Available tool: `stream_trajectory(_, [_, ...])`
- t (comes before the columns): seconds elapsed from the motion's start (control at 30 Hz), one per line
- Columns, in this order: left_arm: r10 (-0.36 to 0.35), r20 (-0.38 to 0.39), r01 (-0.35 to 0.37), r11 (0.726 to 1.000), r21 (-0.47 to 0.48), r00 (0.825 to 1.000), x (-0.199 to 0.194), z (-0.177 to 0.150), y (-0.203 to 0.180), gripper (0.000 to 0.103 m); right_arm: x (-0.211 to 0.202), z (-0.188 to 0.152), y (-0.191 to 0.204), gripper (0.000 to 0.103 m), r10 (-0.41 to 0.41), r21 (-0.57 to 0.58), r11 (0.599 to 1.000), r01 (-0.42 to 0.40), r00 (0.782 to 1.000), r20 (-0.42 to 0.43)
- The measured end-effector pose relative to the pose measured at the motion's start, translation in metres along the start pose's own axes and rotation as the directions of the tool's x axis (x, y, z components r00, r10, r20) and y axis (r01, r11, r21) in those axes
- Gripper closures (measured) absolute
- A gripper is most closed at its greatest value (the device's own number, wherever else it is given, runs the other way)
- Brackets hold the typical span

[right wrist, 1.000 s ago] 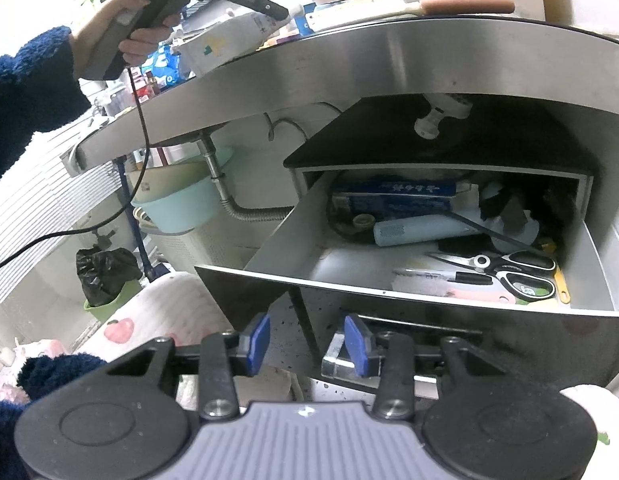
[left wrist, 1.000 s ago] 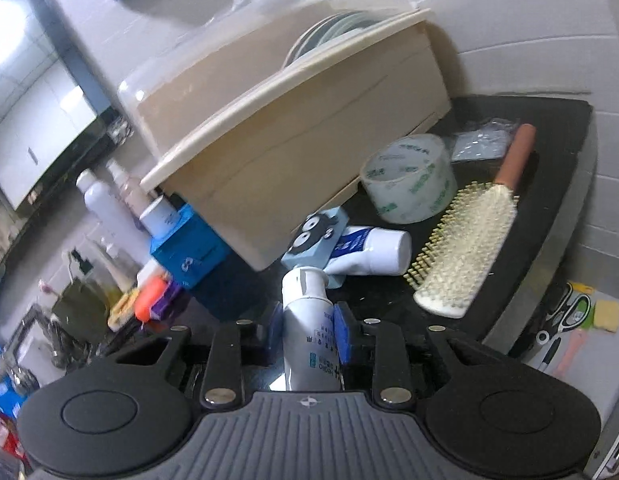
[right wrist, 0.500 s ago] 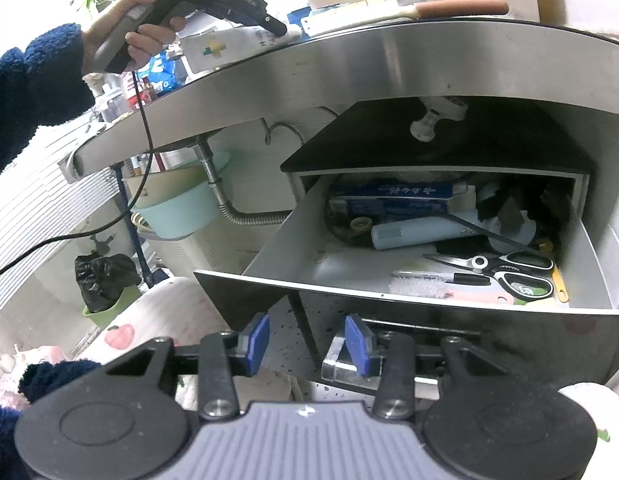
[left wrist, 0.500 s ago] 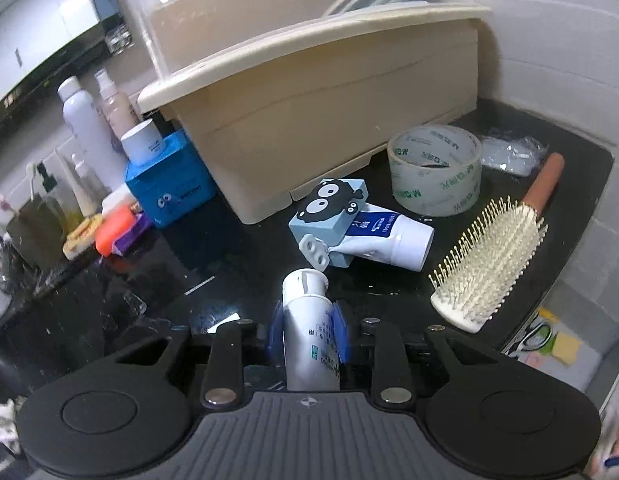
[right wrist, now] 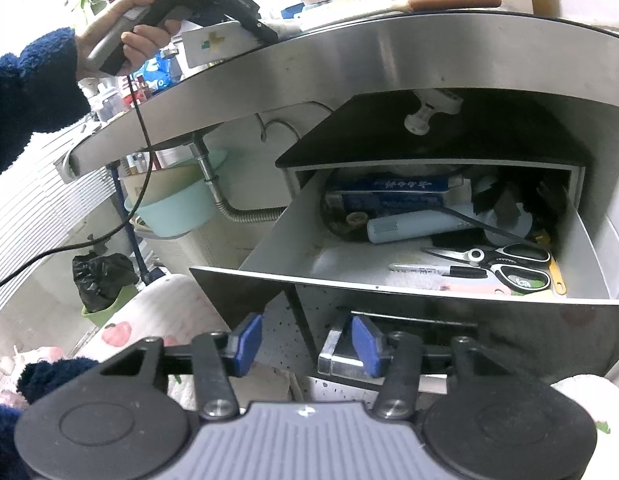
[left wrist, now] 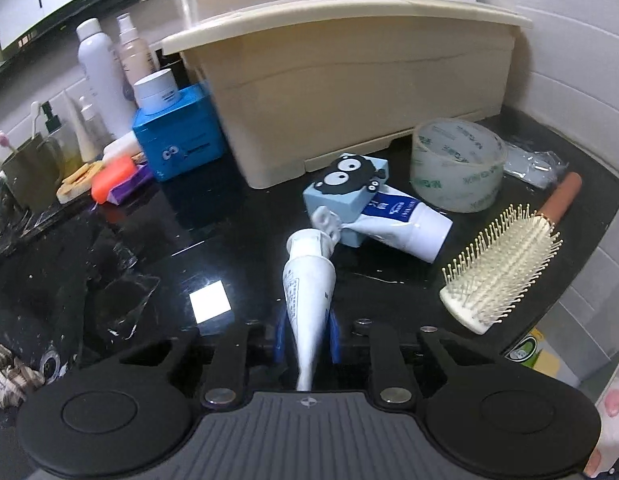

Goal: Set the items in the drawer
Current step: 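Lift the white toothpaste tube off the counter with the left gripper, then carry the tube into the open drawer with the left gripper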

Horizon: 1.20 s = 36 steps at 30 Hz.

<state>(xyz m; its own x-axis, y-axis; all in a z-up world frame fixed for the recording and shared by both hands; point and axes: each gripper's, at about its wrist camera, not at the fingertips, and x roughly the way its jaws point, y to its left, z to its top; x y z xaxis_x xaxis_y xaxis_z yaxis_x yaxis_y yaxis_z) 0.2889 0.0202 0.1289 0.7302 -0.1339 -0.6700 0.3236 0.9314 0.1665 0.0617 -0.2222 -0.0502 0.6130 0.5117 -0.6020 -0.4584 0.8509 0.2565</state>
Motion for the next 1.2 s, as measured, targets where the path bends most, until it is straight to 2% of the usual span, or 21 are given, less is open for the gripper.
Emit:
stream_trajectory(0.3, [-0.013,0.065,0.013,1.000,0.001,0.998,-0.033,-0.010,-0.009,0.084,-0.002,0.003,-0.001,0.053,-0.009,-0.008,1.000,0.009,1.000,0.004])
stream_trajectory(0.5, [-0.070,0.107,0.068,0.998,0.018,0.992,-0.063,-0.023,-0.029,0.084,-0.011,0.011,0.002,0.053,-0.017,-0.024,1.000,0.018,0.999,0.033])
stream_trajectory(0.9, [-0.175,0.055,0.173,0.984,0.047,0.983,-0.074,-0.076,-0.076,0.084,-0.044,0.039,0.010,0.053,-0.051,-0.059,0.996,0.063,0.980,0.190])
stream_trajectory(1.2, [-0.213,-0.014,0.213,0.977,0.027,0.977,-0.056,-0.121,-0.104,0.084,-0.047,0.054,0.014,0.053,-0.045,-0.067,0.996,0.063,0.971,0.236])
